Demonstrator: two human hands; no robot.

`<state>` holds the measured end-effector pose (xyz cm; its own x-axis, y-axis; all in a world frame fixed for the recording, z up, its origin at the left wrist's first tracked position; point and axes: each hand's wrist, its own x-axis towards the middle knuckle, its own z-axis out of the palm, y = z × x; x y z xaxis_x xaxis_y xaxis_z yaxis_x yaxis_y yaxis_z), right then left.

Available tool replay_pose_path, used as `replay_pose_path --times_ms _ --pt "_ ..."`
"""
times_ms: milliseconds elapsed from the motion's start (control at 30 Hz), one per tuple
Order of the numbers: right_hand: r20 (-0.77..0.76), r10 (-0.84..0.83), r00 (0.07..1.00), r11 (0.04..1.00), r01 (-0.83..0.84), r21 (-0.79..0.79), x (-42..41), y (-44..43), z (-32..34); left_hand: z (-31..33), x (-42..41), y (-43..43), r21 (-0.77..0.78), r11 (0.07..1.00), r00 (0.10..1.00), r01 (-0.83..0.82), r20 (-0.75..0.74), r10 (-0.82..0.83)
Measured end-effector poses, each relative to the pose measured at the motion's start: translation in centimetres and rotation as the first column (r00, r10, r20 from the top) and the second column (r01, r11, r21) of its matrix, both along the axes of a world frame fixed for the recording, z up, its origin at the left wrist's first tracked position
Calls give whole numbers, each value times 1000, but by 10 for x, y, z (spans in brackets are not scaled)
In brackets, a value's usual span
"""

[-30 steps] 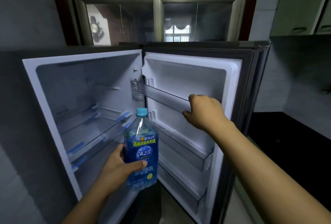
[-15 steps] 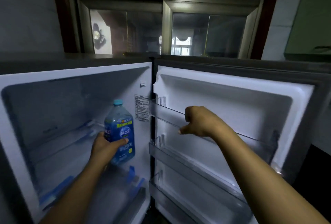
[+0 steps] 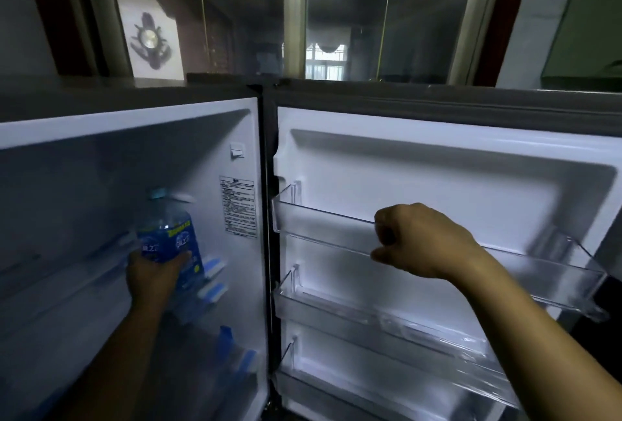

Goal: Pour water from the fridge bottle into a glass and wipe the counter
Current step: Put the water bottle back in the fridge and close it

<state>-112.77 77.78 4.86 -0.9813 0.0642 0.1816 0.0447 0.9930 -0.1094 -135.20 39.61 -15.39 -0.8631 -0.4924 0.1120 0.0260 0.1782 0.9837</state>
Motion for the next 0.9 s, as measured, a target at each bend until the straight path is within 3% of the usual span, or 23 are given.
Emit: replay_pose_path --times_ms 500,633,900 --pt "30 101 994 994 -100 -37 -15 31 4 -18 -69 -30 -51 998 999 38 31 -37" --pt "38 85 996 996 -84 -36 -17 30 5 4 -58 -21 -70 993 994 97 49 -94" --pt "60 23 998 1000 -23 5 -12 20 5 17 -45 -12 -63 996 989 68 136 -59"
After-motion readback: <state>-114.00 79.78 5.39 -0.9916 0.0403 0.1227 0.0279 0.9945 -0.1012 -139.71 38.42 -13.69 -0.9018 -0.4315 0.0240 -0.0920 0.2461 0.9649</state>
